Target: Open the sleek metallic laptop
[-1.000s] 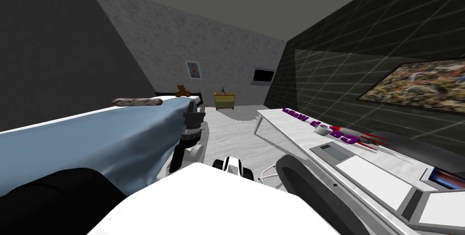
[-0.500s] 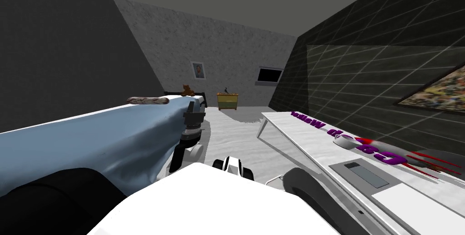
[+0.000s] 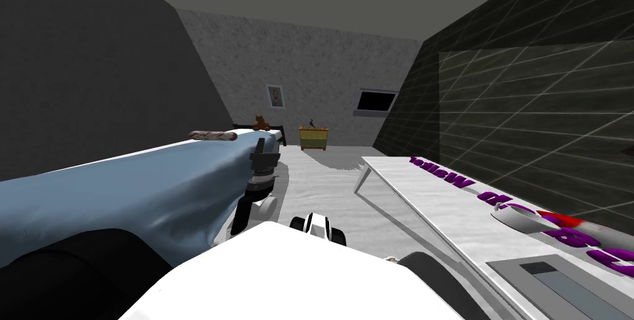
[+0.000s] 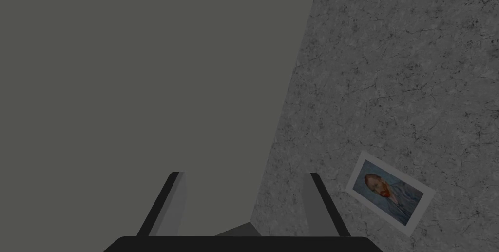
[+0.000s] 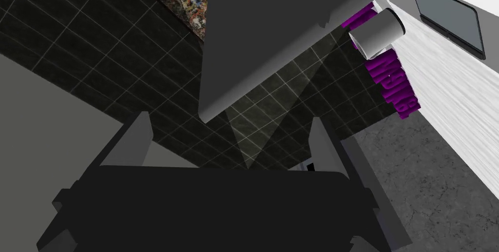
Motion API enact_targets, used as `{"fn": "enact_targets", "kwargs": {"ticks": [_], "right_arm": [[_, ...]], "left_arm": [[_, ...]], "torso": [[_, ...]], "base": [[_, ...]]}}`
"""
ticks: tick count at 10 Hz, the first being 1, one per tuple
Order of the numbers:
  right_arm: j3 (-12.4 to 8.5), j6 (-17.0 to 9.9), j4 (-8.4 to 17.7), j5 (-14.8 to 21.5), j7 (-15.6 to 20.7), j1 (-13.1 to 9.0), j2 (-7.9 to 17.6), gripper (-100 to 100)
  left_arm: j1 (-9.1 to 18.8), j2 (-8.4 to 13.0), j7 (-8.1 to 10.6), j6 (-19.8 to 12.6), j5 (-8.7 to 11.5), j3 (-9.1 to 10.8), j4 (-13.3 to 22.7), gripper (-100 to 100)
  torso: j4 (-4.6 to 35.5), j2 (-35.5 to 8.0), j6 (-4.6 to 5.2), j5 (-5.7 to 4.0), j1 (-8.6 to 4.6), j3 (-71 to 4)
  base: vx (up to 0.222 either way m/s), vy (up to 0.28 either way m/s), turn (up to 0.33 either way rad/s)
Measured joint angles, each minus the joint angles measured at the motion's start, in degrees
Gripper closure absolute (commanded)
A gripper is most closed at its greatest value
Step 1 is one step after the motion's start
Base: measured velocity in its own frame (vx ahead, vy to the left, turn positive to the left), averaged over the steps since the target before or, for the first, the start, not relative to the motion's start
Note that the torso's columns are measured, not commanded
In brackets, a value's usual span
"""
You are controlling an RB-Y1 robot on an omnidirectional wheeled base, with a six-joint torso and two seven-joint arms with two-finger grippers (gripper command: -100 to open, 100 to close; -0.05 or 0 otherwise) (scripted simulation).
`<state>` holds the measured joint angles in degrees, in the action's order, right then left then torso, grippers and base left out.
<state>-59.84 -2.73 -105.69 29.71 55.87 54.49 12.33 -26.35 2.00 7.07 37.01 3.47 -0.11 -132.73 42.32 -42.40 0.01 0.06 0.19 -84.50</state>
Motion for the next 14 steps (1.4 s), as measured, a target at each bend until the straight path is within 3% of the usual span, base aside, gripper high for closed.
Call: {"fn": "enact_targets", "kwargs": {"ticks": [4,6,7,9,14], "right_arm": [[-2.6,-1.8,2.6,1.2,5.1,1.2,0.3,-100],[-2.6,-2.0,2.8,0.9,5.1,1.8,0.8,-100],[-2.6,-2.1,2.8,0.8,5.0,1.8,0.9,100],[-3.0,-2.5,2.7,1.9,6.0,2.3,1.0,100],[-1.2,-3.9,2.1,7.2,11.9,4.0,-0.1,100]], "left_arm": [[0.0,0.0,0.00,0.0,0.0,0.00,0.0,0],[0.0,0.0,0.00,0.0,0.0,0.01,0.0,0],[0.0,0.0,0.00,0.0,0.0,0.00,0.0,0],[0.0,0.0,0.00,0.0,0.0,0.00,0.0,0],[0.0,0.0,0.00,0.0,0.0,0.00,0.0,0]], "torso": [[-0.1,0.2,0.00,-0.07,-0.21,-0.1],[0.0,0.0,-0.01,-0.07,-0.31,0.0],[0.0,0.0,0.01,-0.08,-0.18,0.0],[0.0,0.4,-0.23,-0.57,-0.27,0.0],[0.0,0.3,-0.30,-0.60,-0.73,0.0]], "base": [[0.073,-0.046,0.105],[0.018,-0.072,0.030],[0.003,-0.012,-0.005],[0.077,-0.014,0.031],[0.094,0.019,0.042]]}}
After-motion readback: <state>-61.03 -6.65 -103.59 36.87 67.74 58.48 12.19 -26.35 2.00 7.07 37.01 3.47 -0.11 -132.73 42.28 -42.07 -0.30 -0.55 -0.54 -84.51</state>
